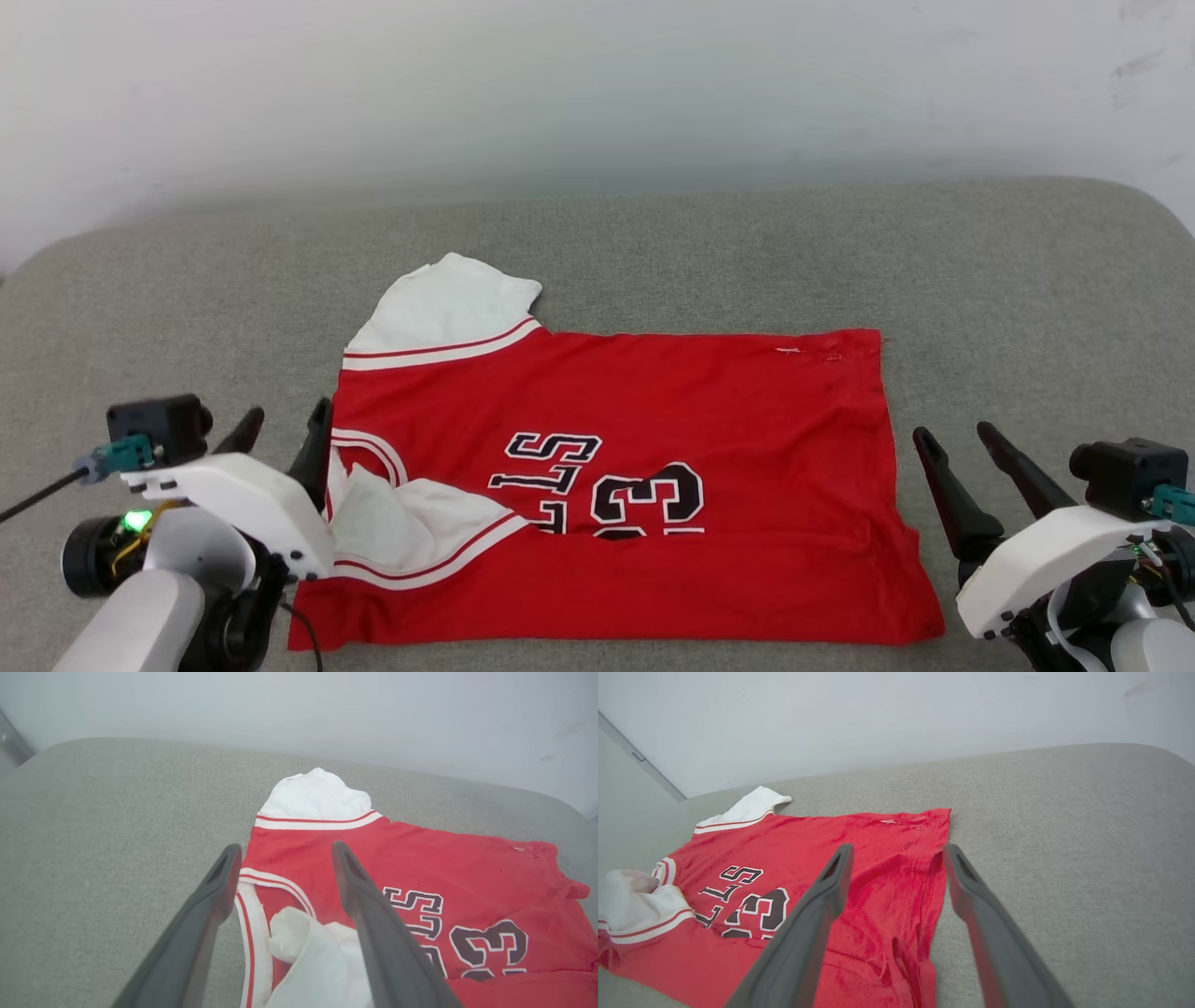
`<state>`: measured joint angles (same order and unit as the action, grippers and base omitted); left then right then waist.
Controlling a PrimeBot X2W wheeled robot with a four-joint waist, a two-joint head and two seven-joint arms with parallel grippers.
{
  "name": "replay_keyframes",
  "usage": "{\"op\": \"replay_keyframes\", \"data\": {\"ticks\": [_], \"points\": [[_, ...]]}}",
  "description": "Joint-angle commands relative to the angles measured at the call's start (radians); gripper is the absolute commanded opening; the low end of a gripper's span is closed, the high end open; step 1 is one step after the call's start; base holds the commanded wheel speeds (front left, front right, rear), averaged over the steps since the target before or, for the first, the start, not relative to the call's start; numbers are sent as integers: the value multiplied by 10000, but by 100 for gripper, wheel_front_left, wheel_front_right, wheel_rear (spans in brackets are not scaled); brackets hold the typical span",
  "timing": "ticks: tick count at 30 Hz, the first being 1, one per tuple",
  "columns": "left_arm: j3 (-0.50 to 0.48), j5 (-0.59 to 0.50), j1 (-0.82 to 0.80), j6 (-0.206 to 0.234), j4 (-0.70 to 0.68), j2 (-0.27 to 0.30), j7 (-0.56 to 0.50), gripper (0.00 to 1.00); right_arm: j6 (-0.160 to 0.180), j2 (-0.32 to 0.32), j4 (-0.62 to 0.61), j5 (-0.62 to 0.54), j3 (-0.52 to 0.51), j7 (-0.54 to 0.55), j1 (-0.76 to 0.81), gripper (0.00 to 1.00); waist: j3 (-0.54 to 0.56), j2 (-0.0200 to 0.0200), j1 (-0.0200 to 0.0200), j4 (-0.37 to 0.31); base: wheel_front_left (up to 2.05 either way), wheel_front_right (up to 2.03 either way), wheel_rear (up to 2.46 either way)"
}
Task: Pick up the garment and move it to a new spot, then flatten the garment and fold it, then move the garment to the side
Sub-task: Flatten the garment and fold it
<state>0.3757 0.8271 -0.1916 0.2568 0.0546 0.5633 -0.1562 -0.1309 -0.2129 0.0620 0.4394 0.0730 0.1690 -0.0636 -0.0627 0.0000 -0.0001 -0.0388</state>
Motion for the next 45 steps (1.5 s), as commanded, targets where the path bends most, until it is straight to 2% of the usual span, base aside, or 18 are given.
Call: {"op": "replay_keyframes", "data": {"ticks": [1, 6, 11, 16, 22, 26, 29, 32, 37, 42, 43, 44, 45], "points": [[-68, -215, -416, 72, -77, -91, 281, 100, 4, 268, -91, -457, -283, -229, -187, 100, -127, 0, 1, -67, 0, 0, 0], [-298, -468, -1506, -3, 68, -110, 680, 100, 2, 795, -523, -1220, -787, -579, -477, 100, -865, 0, 1, -364, 0, 0, 0], [-450, -593, -2670, -203, 432, -36, 749, 100, 4, 964, -1025, -1595, -886, -769, -938, 100, -1774, 0, 1, -683, 0, 0, 0], [-304, -635, -4310, -811, 1290, 192, 179, 100, 4, 1026, -1488, -1990, -791, -896, -1572, 100, -2734, 0, 1, -1082, 0, 0, 0], [116, -390, -6292, -1882, 2408, 657, -1552, 100, 4, 988, -1850, -2159, -494, -887, -2156, 100, -3556, 0, 1, -1476, 0, 0, 0], [565, -146, -7405, -2643, 3016, 1085, -3356, 100, 4, 982, -1992, -2096, -369, -930, -2386, 100, -4038, 0, 1, -1719, 0, 0, 0], [767, 122, -8069, -3002, 3317, 1448, -4763, 100, 4, 1032, -2011, -2017, -247, -981, -2506, 100, -4406, 0, 1, -1913, 0, 0, 0], [912, 274, -8448, -3074, 3502, 1779, -5897, 100, 4, 1095, -1955, -1932, -154, -1068, -2570, 100, -4793, 0, 1, -2096, 0, 0, 0], [970, 383, -8647, -2908, 3845, 2119, -6822, 100, 4, 1184, -1758, -1729, 26, -1173, -2690, 100, -5328, 0, 1, -2352, 0, 0, 0], [1184, 723, -8112, -2584, 4551, 2008, -7763, 100, 4, 1156, -1553, -1526, 128, -1211, -2772, 100, -5549, 0, 1, -2494, 0, 0, 0], [1226, 868, -7944, -2483, 4695, 1906, -8020, 81, 4, 1128, -1489, -1457, 115, -1174, -2796, 100, -5558, 0, 1, -2506, 0, 0, 0], [1271, 970, -7805, -2437, 4767, 1817, -8204, 42, 4, 1096, -1442, -1413, 105, -1121, -2812, 100, -5558, 0, 1, -2511, 0, 0, 0], [1304, 1004, -7732, -2428, 4759, 1751, -8219, 8, 4, 1067, -1438, -1374, 82, -1107, -2863, 100, -5562, 0, 1, -2508, 0, 0, 0]]}}
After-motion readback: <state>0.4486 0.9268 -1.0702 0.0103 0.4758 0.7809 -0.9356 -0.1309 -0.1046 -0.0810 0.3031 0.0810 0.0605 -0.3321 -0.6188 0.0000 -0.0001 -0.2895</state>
